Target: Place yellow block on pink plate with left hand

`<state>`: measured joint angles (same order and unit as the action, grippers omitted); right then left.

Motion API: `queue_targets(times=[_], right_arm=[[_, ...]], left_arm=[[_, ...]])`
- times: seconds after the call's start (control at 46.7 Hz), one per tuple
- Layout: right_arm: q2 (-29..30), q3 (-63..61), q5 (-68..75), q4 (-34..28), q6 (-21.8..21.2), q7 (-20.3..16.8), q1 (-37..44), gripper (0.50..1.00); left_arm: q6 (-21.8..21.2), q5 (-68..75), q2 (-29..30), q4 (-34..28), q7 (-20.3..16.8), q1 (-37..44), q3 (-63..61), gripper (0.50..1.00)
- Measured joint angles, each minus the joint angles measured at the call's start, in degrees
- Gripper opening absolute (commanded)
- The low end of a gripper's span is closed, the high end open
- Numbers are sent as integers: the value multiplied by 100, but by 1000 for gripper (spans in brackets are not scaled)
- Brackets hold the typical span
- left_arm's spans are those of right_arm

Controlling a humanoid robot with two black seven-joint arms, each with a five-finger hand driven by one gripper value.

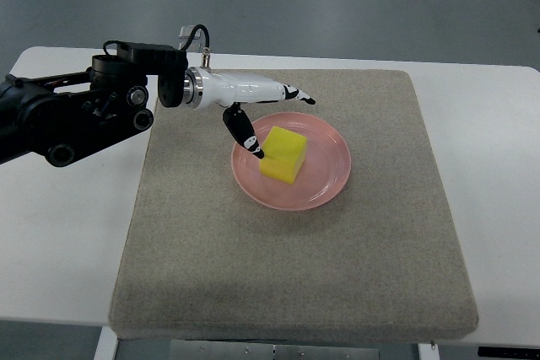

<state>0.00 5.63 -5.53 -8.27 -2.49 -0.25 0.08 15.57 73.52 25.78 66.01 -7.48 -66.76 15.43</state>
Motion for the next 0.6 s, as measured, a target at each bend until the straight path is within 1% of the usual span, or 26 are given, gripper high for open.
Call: queue_targets(times=[0.128,0.235,0.364,0.471,0.599], right_arm=[[0,0,0,-1,-3,0,0,924],[0,0,0,0,-2,0,1,924],[0,0,0,-2,-3,-1,1,924],[0,0,0,-4,-3,-2,0,924],[0,0,0,-2,-3,-1,1,924]], left_arm=[[-39,-1802,260,-83,2,-20,250,994],[-18,-3172,432,-342,2,-89,287,996],[45,-4070,524,-779,2,-91,308,996],[121,-4905,572,-1272,9,7,406,996],[421,-6105,567,-1833,38,66,523,996]])
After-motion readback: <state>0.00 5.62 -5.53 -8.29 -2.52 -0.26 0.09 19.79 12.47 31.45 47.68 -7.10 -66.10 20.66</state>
